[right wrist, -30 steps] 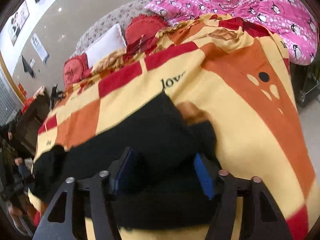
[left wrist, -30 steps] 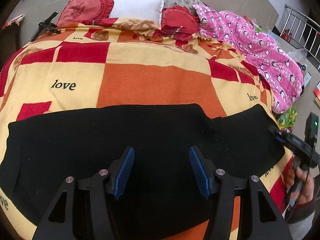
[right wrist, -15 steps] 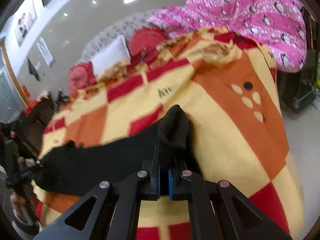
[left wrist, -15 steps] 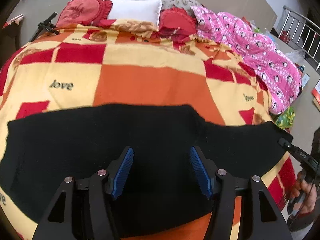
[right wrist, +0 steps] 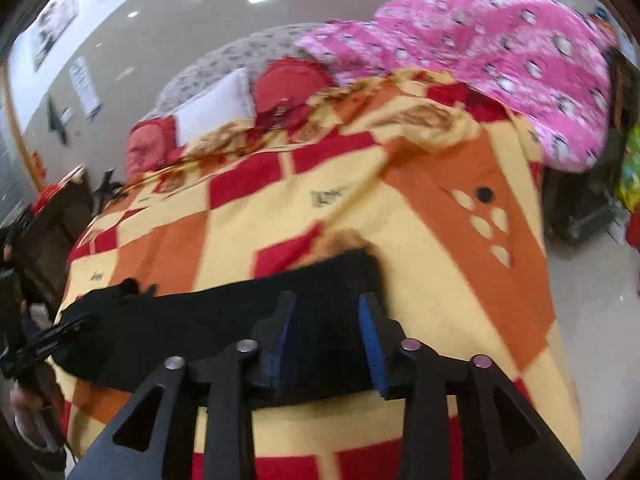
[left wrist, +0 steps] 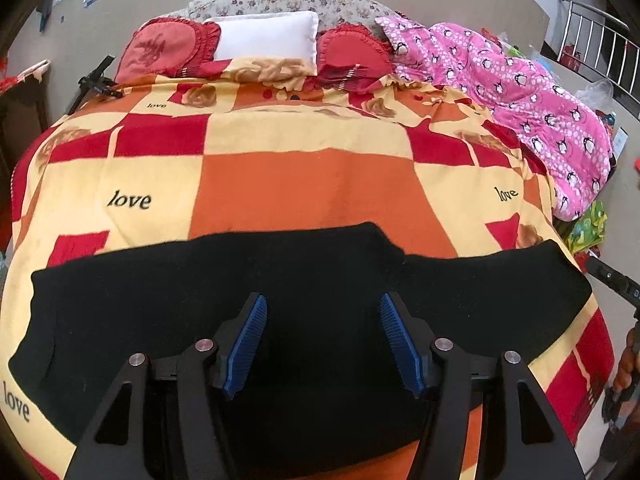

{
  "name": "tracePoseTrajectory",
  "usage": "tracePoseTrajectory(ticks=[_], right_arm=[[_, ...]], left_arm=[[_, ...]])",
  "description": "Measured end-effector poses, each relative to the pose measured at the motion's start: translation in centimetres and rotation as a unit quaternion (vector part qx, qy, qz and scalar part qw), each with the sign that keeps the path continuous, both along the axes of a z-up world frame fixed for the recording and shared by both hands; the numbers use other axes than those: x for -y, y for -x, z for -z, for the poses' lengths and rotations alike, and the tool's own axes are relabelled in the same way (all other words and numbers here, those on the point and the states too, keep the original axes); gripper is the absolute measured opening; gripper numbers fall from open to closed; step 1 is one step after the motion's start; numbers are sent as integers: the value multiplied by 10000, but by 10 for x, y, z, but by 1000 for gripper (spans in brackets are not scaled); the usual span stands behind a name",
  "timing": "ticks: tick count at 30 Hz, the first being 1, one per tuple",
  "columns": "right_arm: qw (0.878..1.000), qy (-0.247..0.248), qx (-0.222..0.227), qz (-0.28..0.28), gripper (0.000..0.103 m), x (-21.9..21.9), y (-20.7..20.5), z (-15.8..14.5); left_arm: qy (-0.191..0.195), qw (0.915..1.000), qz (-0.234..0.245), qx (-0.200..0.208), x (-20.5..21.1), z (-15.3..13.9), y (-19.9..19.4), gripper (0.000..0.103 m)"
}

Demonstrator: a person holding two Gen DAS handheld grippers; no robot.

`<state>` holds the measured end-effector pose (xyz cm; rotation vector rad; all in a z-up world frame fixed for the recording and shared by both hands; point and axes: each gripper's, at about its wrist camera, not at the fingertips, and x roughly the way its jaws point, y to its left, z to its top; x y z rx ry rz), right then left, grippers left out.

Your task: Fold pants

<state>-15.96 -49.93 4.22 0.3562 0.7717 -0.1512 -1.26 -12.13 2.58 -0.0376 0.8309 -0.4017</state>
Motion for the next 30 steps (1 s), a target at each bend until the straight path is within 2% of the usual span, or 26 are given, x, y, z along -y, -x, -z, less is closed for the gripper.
tracePoseTrajectory(ticks=[4, 8, 18, 23, 27, 30], right_arm=[[9990, 92, -63, -432, 37, -27, -21, 3], [9979, 41, -237, -603, 37, -40, -38, 18], [9970, -2, -573, -515, 37, -30, -54, 47], [9975, -115, -538, -453, 37, -21, -64, 47], [9974, -78, -534, -470, 38, -24, -58, 41], [9977, -29, -476, -481, 45, -26, -46, 33]], left_arm=[[-155, 9998, 46, 130, 9, -1, -1, 59], [-273, 9994, 126, 185, 19, 1, -2, 59], [-511, 9984, 224, 29, 42, 15, -34, 61], [-502, 9985, 205, -21, 48, 16, -46, 64], [-514, 9984, 228, -1, 49, 13, -41, 63], [-429, 9986, 316, 46, 50, 7, -32, 63]])
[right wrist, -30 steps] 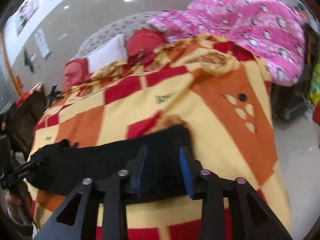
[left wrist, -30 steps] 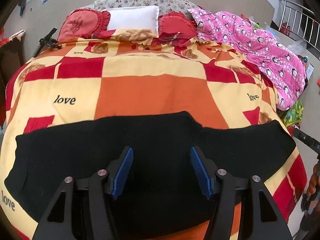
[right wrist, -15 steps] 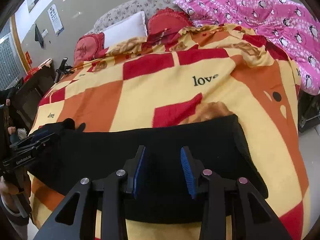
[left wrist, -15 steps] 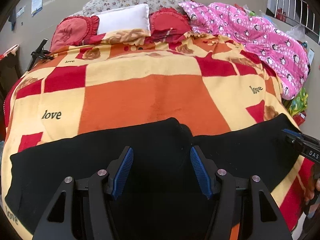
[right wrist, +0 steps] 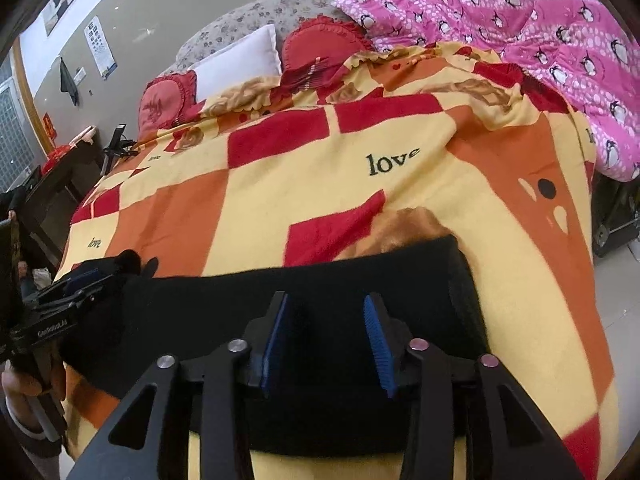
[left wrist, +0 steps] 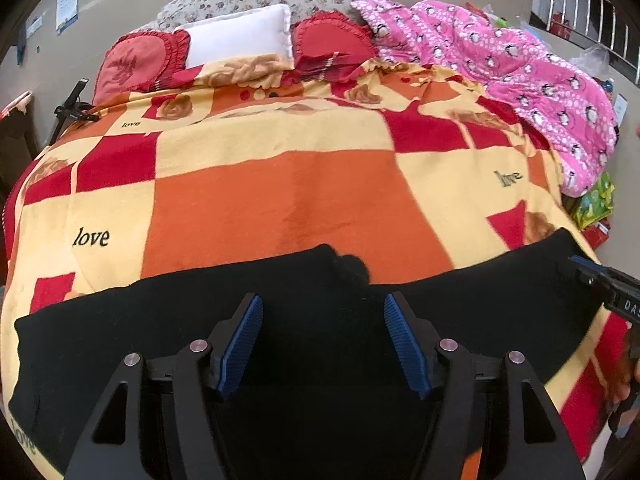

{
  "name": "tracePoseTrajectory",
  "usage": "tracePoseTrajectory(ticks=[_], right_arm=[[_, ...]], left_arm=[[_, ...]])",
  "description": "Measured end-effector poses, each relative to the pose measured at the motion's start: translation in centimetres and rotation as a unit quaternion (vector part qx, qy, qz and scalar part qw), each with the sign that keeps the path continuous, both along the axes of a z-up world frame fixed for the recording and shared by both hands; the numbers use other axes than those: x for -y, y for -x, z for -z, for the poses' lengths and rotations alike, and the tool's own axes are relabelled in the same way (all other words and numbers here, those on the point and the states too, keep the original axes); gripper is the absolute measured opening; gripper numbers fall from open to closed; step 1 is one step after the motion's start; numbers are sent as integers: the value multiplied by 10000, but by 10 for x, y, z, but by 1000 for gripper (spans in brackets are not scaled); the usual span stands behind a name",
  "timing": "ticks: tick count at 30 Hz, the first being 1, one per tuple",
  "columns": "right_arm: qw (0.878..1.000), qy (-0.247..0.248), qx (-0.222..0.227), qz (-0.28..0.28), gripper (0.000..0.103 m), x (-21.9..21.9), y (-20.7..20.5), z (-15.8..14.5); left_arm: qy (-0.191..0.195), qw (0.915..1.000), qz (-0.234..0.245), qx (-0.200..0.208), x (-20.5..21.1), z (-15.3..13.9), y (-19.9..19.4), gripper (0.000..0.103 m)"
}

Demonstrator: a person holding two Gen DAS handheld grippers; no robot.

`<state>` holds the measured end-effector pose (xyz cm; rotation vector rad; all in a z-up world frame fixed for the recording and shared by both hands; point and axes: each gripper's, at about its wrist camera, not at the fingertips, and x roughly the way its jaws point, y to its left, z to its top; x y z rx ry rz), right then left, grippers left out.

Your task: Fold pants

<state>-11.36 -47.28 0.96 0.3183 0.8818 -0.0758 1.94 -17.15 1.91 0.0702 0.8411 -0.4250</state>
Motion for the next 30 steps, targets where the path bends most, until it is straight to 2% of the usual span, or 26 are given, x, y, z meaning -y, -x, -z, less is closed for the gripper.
tracePoseTrajectory(ticks=[5, 9, 16, 20, 24, 30], right_arm=[[10000, 50, 73, -5, 47, -2, 22, -12], [9999, 91, -34, -114, 47, -8, 31, -9], [9999, 4, -140, -6, 49, -1, 36, 4], [9999, -52, -106, 1, 50, 2, 41, 2], [10000, -15, 10, 35, 61, 8, 52, -7], [9996, 50, 30, 271, 67, 24, 68, -12]], left_arm=[[107, 9999, 87, 96, -1, -9, 16, 63], [208, 9998, 78, 2, -4, -7, 25, 63], [139, 9997, 126, -152, 3, -1, 29, 63], [11, 9997, 186, -165, 11, 2, 27, 70], [103, 9992, 306, -229, 21, -4, 25, 70], [185, 9966, 774, -204, 47, -15, 22, 71]])
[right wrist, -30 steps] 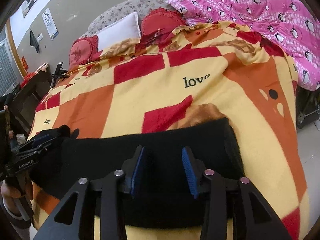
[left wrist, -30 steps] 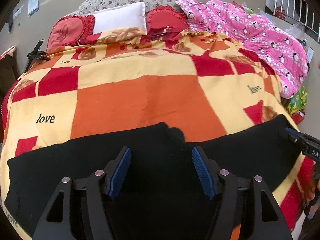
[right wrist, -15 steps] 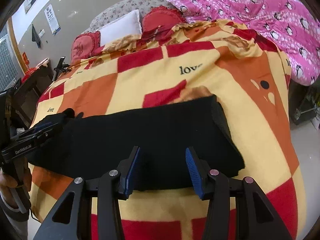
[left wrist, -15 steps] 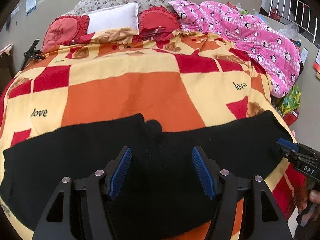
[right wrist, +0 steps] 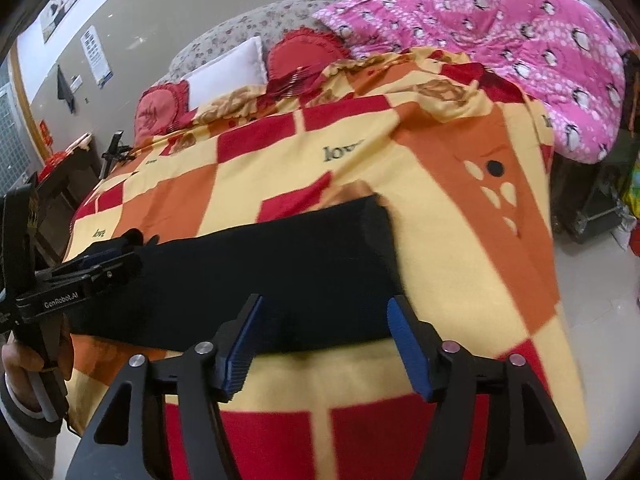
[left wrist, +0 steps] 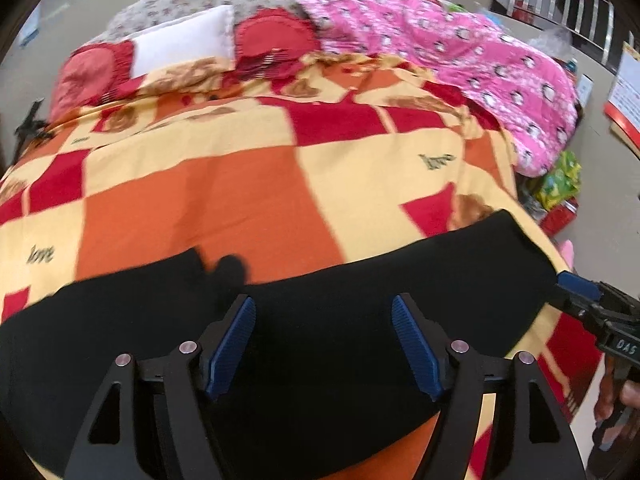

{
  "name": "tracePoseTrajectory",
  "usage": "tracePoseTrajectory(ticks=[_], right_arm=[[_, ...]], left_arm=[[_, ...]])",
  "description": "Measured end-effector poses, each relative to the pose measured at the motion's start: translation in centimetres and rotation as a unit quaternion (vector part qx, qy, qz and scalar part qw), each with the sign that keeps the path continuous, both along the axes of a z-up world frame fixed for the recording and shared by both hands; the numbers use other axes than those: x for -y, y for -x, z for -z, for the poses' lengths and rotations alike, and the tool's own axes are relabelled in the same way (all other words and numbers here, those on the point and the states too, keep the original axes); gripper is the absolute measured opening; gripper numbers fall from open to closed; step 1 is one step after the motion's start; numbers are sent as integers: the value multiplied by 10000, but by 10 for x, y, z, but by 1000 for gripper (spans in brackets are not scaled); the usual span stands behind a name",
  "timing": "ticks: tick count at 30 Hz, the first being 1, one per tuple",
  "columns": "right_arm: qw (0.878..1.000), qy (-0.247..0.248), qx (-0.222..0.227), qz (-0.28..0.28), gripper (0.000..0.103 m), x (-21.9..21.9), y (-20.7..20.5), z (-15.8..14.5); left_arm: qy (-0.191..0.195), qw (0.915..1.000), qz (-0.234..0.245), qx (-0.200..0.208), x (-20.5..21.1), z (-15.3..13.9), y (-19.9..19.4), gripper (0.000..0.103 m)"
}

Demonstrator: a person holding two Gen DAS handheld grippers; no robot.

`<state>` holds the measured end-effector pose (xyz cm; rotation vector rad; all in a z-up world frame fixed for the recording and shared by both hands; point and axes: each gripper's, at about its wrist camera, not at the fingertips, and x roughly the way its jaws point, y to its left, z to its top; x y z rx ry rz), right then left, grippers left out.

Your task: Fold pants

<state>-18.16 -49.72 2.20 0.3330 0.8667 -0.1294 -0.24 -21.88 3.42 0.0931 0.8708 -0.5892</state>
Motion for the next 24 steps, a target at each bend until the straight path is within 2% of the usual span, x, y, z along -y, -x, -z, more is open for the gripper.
tracePoseTrajectory(ticks=[4, 12, 18, 22, 23, 24], right_arm=[[9998, -137, -50, 101, 67, 11, 9, 7], [9990, -413, -120, 70, 67, 22, 5, 22], [9977, -677, 81, 63, 69, 27, 5, 26], [9969, -750, 216, 11, 70, 24, 2, 28], [9966, -786, 253, -11, 69, 23, 1, 28], [9963, -817, 281, -13, 60, 23, -1, 29]], left_arm=[[153, 9987, 437, -196, 21, -2, -11, 75], [50, 9884, 1443, -475, 94, 3, -37, 75], [107, 9794, 1905, -664, 143, 12, -56, 75], [-64, 9742, 2123, -759, 175, 25, -66, 75], [-97, 9725, 2184, -810, 181, 29, -68, 74], [-129, 9702, 2263, -855, 188, 33, -68, 73]])
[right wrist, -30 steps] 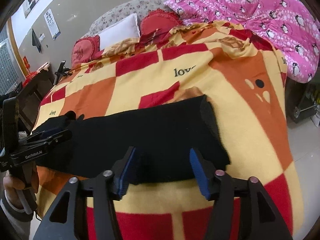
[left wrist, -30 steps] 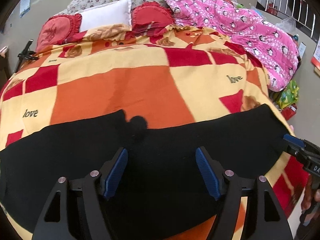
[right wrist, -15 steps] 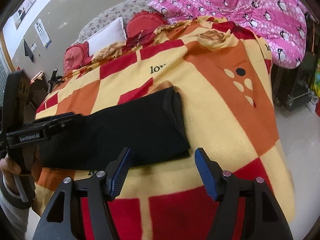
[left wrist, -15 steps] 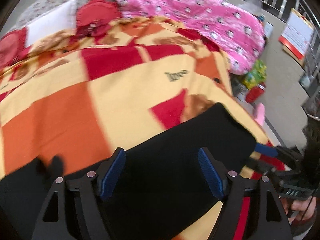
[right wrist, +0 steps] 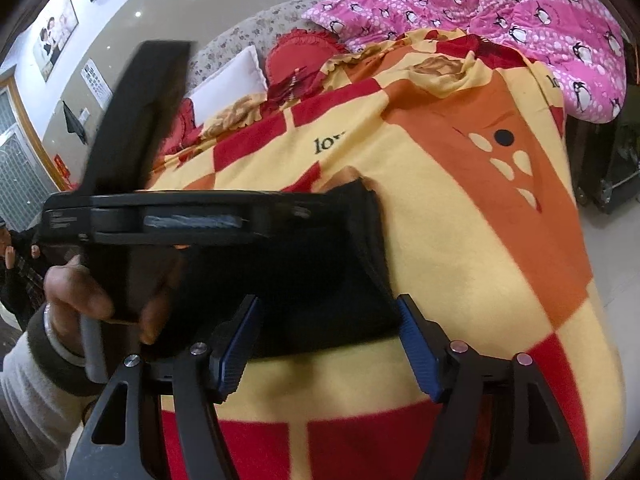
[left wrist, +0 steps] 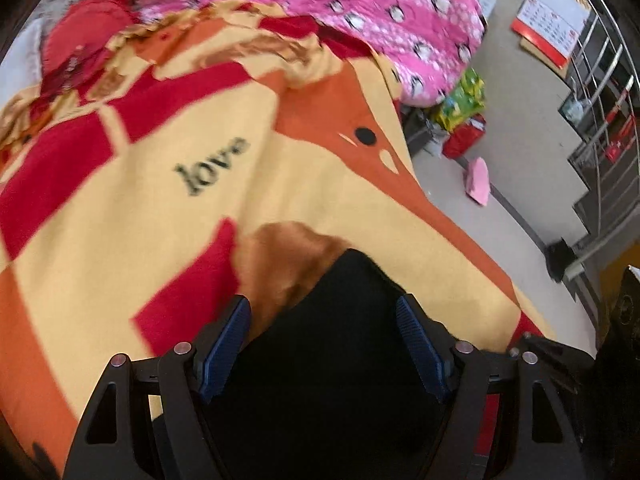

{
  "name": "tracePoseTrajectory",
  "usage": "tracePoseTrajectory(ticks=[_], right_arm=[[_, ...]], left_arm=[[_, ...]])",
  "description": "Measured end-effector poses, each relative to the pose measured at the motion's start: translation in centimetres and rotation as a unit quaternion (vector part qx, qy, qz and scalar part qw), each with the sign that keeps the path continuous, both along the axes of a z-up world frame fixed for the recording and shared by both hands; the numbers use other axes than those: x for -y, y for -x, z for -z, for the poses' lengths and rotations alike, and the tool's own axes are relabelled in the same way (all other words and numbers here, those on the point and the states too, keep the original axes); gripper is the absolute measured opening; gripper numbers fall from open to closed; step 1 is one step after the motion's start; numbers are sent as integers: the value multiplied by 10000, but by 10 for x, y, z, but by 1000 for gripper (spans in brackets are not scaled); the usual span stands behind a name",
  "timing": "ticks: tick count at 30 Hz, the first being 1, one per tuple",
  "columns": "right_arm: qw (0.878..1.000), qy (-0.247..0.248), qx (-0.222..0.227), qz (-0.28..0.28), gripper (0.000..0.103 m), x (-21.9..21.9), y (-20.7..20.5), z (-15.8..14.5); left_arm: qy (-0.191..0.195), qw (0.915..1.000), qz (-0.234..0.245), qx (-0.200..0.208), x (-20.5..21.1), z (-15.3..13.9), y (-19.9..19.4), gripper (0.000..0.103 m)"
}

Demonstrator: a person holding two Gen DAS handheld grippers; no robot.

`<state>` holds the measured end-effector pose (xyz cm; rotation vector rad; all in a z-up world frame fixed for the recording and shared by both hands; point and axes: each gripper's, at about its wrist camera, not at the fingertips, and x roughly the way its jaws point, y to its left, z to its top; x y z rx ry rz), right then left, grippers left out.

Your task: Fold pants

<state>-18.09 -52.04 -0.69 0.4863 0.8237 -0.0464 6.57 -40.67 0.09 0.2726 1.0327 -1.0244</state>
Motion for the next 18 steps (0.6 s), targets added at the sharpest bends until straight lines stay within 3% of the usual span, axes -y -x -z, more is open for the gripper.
tracePoseTrajectory(ticks=[1, 2, 3, 6, 7, 8, 11, 15, 18], right_arm=[[10000, -24, -4, 9, 53, 0, -2, 1], [10000, -53, -30, 10, 31, 1, -5, 4], [9999, -155, -34, -9, 24, 3, -7, 6], [9993, -360, 75, 26, 19, 6, -7, 8], [9991, -417, 109, 44, 17, 7, -7, 7], [9987, -482, 167, 52, 17, 8, -6, 4], [9982, -428, 406, -56, 15, 1, -4, -16], [9965, -201, 743, -320, 15, -18, -6, -53], [9920, -14, 1046, -706, 15, -46, -13, -85]], left_arm=[[25, 9999, 43, 117, 5, 0, 1, 72], [74, 9997, 126, 215, 8, 1, 3, 61], [86, 9995, 171, 238, 11, 2, 3, 57], [191, 9994, 193, 202, 15, 3, 3, 33], [226, 9995, 156, 166, 14, 1, 1, 20], [257, 9995, 122, 138, 12, 0, 0, 16], [564, 9984, 87, -1, -5, -17, 0, 15], [925, 9953, -137, 242, -50, -57, 3, 16], [1167, 9913, -483, 380, -101, -85, 5, 30]])
